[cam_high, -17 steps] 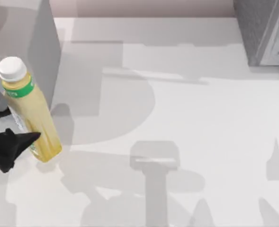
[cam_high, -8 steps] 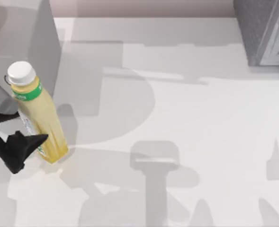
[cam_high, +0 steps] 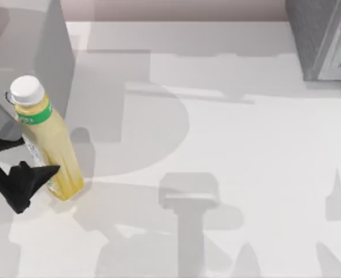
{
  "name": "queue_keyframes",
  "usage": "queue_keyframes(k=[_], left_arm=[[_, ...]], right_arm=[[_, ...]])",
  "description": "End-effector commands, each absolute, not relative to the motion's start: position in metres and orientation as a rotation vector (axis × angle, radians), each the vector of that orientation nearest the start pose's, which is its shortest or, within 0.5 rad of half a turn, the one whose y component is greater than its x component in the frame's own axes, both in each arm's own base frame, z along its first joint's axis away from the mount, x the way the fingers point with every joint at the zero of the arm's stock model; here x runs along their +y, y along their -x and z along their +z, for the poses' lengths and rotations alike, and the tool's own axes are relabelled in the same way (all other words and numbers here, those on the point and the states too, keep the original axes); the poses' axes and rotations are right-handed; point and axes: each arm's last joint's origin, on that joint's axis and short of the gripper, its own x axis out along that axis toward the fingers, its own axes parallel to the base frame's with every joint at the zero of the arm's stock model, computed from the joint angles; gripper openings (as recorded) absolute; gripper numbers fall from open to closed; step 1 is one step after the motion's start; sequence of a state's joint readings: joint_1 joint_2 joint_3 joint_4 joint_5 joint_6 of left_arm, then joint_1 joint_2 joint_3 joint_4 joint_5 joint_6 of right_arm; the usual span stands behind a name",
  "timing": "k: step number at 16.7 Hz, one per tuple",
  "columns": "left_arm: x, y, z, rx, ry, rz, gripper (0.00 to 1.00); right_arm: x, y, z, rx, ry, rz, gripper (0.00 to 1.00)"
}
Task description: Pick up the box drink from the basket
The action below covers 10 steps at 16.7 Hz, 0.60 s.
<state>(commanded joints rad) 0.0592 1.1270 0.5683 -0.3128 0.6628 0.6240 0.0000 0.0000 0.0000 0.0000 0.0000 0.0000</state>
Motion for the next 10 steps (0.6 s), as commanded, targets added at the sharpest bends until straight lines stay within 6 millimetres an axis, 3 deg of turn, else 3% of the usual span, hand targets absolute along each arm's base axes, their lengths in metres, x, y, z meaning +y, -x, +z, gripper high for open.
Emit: queue_keyframes(k=[4,10], left_arm=[[-0.0065,-0.2122,0.1884,0.612,-0.256,-0.787,0.98],[-0.0065,-0.2122,0.1884,0.612,-0.256,-0.787,1.0]], right_arm=[[-0.0012,-0.1057,0.16,0.0,0.0,0.0,1.0],[-0.0012,-0.1057,0.16,0.0,0.0,0.0,1.0]])
